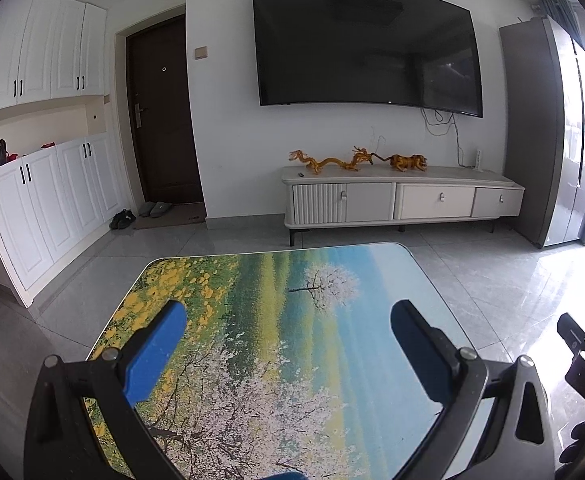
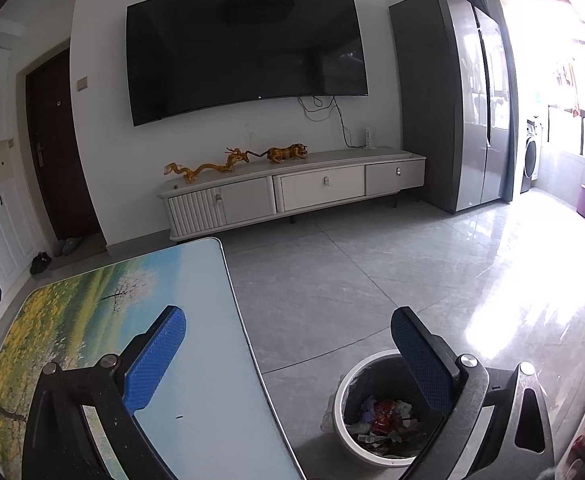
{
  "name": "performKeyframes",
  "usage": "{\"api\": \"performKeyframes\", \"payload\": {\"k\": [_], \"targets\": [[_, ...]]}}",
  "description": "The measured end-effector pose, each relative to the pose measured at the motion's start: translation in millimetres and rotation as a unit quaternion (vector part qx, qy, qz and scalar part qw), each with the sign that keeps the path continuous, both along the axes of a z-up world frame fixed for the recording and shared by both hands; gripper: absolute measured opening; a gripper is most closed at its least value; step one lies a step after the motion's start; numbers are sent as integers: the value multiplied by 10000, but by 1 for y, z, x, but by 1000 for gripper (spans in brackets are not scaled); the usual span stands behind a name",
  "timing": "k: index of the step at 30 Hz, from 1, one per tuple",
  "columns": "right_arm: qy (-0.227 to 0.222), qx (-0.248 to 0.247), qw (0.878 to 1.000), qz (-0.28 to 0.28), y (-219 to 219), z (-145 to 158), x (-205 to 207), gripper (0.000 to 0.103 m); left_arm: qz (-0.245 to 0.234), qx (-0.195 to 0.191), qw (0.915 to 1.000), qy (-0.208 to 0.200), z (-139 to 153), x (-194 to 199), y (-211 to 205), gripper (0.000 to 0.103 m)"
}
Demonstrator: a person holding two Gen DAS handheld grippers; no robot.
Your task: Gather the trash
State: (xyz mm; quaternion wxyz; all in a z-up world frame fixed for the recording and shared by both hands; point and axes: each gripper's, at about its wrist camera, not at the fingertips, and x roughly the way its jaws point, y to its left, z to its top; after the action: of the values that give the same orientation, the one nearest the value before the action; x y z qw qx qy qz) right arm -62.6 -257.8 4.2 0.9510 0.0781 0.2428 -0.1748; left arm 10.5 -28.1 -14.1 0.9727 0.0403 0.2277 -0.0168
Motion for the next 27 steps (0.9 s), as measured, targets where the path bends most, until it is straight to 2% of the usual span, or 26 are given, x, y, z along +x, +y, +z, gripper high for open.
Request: {"api": "performKeyframes", "payload": {"k": [27], "targets": [[142, 2, 9998, -167, -10, -11, -2, 103, -212, 156, 9994, 234, -13, 1, -11, 103]]}}
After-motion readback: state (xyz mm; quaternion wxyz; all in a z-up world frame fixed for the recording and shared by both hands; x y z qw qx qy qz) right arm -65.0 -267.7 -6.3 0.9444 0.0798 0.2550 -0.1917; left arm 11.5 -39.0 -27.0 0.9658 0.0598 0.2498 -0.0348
